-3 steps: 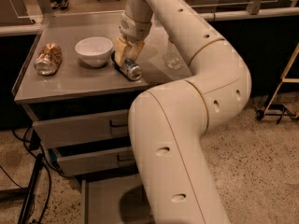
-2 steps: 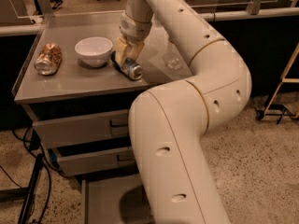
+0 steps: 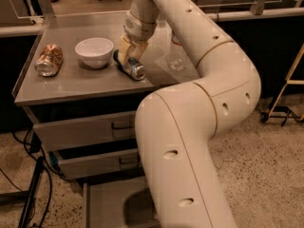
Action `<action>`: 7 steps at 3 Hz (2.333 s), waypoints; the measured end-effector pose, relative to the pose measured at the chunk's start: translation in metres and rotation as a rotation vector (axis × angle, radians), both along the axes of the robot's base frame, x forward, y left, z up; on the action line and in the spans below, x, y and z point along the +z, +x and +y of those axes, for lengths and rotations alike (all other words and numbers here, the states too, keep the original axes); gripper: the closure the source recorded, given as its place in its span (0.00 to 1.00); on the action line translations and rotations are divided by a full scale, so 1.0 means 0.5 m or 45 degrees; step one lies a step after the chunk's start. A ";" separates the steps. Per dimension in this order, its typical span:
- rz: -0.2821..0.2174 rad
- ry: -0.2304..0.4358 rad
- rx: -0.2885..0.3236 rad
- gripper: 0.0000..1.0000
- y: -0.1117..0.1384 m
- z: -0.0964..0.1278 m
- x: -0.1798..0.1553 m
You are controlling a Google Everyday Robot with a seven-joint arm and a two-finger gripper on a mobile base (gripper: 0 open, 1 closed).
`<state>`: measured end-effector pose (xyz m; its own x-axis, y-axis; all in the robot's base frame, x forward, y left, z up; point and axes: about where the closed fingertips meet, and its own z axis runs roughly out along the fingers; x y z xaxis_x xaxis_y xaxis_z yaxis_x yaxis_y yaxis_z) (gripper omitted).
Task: Place redbull can into bottom drawer
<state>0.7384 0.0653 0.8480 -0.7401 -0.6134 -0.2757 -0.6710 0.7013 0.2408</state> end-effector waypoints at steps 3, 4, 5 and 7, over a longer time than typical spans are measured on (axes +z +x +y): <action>-0.073 0.115 -0.052 1.00 0.001 -0.073 0.093; -0.084 0.122 -0.053 1.00 0.001 -0.078 0.102; -0.100 0.177 0.017 1.00 -0.003 -0.029 0.109; -0.145 0.277 0.205 1.00 -0.062 0.045 0.150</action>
Offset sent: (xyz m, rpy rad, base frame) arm -0.0012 -0.0467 0.0487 0.0629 0.0001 -0.0375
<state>0.7076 0.0877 0.9230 -0.5951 -0.6375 -0.4893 -0.8005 0.5238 0.2912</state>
